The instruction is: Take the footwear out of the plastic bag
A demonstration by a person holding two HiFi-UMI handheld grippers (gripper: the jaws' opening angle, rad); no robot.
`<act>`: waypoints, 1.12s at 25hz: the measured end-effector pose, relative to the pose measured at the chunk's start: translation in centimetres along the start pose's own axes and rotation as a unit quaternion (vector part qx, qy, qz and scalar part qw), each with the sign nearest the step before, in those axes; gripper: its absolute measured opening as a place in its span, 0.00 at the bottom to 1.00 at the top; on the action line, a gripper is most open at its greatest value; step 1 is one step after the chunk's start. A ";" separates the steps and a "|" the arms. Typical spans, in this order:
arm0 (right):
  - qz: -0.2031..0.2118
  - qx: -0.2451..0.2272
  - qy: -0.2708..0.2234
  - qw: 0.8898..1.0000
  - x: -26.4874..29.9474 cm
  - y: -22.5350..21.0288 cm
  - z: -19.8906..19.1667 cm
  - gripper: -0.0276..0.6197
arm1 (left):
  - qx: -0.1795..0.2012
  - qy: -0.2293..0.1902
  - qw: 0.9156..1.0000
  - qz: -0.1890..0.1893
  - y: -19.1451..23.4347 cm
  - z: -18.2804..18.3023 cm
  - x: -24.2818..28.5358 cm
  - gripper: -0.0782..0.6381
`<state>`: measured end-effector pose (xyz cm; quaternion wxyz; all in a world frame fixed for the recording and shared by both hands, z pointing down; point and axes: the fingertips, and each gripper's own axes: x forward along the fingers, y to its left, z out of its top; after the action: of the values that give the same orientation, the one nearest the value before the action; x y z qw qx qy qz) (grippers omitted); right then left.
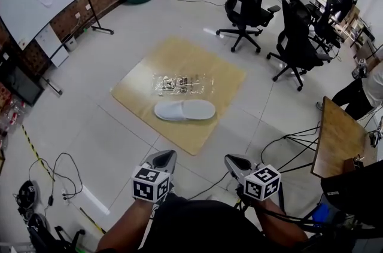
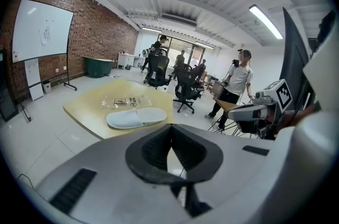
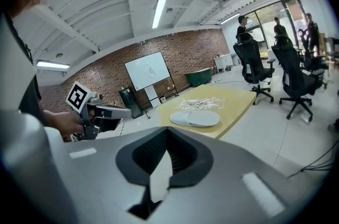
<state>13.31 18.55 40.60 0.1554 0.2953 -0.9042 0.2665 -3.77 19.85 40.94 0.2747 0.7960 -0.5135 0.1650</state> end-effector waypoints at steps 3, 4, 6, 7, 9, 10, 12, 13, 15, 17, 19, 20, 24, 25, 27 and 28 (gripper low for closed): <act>-0.001 -0.002 -0.007 1.000 -0.1 -0.2 0.2 0.05 | -0.001 0.005 1.000 -0.003 0.0 -0.1 0.2 0.12; -0.003 0.000 -0.010 1.000 -0.4 -0.4 0.2 0.05 | -0.001 0.004 1.000 -0.002 0.0 -0.1 0.2 0.12; -0.007 0.005 -0.013 1.000 -0.9 -0.8 0.2 0.05 | 0.000 0.001 1.000 0.001 0.1 0.1 -0.1 0.12; -0.008 0.006 -0.013 1.000 -1.1 -0.9 0.2 0.05 | 0.000 0.000 1.000 0.003 0.2 0.1 -0.2 0.12; -0.009 0.010 -0.010 1.000 -1.3 -1.1 -0.2 0.04 | -0.001 -0.001 1.000 0.007 0.2 0.2 -0.3 0.12; -0.009 0.013 -0.009 1.000 -1.3 -1.1 -0.4 0.04 | -0.002 0.000 1.000 0.007 0.2 0.1 -0.4 0.12; -0.009 0.021 -0.008 1.000 -1.3 -1.0 -0.8 0.04 | -0.002 0.002 1.000 0.006 -0.2 -0.1 -0.5 0.12; -0.009 0.024 -0.009 1.000 -1.3 -1.0 -0.9 0.04 | 0.000 0.003 1.000 0.005 -0.4 -0.1 -0.6 0.12; -0.008 0.026 -0.011 1.000 -1.2 -0.9 -1.0 0.04 | 0.003 0.004 1.000 0.006 -0.5 -0.3 -0.7 0.12; -0.006 0.022 -0.012 1.000 -1.0 -0.7 -0.9 0.04 | 0.004 0.003 1.000 0.009 -0.4 -0.4 -0.7 0.12; -0.004 0.016 -0.013 1.000 -0.9 -0.6 -0.7 0.04 | 0.003 0.001 1.000 0.011 -0.2 -0.4 -0.7 0.12; -0.003 0.014 -0.013 1.000 -0.9 -0.5 -0.7 0.04 | 0.002 0.000 1.000 0.012 -0.2 -0.4 -0.7 0.12; -0.007 0.011 -0.013 1.000 -1.3 -0.4 -0.5 0.04 | 0.001 -0.002 1.000 0.012 -0.3 -0.3 -0.8 0.12; -0.008 0.010 -0.013 1.000 -1.5 -0.5 -0.6 0.04 | 0.001 -0.002 1.000 0.011 -0.4 -0.3 -0.8 0.12; -0.010 0.011 -0.013 1.000 -1.6 -0.5 -0.7 0.04 | 0.002 -0.003 1.000 0.010 -0.6 -0.4 -0.9 0.12; -0.011 0.011 -0.013 1.000 -1.7 -0.6 -0.7 0.04 | 0.002 -0.002 1.000 0.009 -0.6 -0.5 -0.9 0.12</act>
<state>15.04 19.30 40.66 0.1437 0.3101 -0.9000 0.2707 -3.54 20.98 40.68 0.2705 0.7922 -0.5211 0.1666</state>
